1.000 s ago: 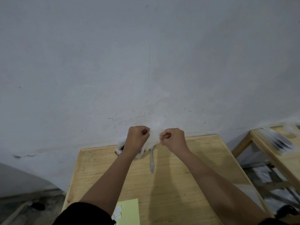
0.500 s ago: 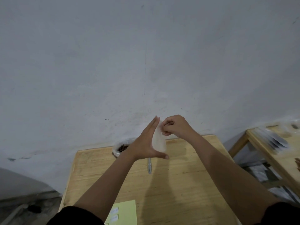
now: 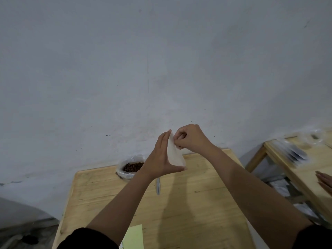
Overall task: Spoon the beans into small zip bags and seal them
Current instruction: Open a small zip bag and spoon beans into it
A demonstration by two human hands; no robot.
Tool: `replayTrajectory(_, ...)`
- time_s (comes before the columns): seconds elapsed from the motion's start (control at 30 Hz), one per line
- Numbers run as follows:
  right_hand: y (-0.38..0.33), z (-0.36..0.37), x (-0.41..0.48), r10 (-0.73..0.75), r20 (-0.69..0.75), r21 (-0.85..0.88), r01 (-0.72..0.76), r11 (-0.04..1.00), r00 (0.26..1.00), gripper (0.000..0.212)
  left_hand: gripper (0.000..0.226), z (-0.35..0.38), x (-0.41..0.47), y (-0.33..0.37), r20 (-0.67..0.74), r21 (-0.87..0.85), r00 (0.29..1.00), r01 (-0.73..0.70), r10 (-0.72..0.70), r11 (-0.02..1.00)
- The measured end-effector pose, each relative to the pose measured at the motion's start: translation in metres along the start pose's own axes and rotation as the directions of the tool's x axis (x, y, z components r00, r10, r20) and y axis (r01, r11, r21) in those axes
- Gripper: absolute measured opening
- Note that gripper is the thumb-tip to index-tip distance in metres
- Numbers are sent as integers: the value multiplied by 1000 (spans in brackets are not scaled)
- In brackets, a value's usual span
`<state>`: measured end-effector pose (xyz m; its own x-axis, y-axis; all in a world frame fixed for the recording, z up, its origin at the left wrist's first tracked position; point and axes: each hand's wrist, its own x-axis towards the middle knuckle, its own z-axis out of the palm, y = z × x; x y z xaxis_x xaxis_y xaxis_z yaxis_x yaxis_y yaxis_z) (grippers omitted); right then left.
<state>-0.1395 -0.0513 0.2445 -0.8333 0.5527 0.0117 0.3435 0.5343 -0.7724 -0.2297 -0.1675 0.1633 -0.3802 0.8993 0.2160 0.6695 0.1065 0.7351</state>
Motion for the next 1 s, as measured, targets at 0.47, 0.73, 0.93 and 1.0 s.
replayTrajectory(0.47, 33, -15, -11, -107, -93, -40, 104, 994, 990, 20, 106, 13, 16, 7, -182, 41, 980, -75, 81, 996)
replayTrajectory(0.73, 42, -11, -3, 3, 113, -181, 17, 983, 994, 36, 93, 25, 19, 14, -164, 144, 973, -138, 161, 980)
replayTrajectory(0.93, 53, -6, -1, -13, 190, -175, 47, 983, 982, 40, 83, 28, 11, 8, -153, 197, 978, -112, 143, 974)
replayTrajectory(1.0, 55, -5, 0, -22, 219, -141, 54, 989, 975, 38, 85, 28, 4, 5, -184, 165, 980, -49, 80, 985)
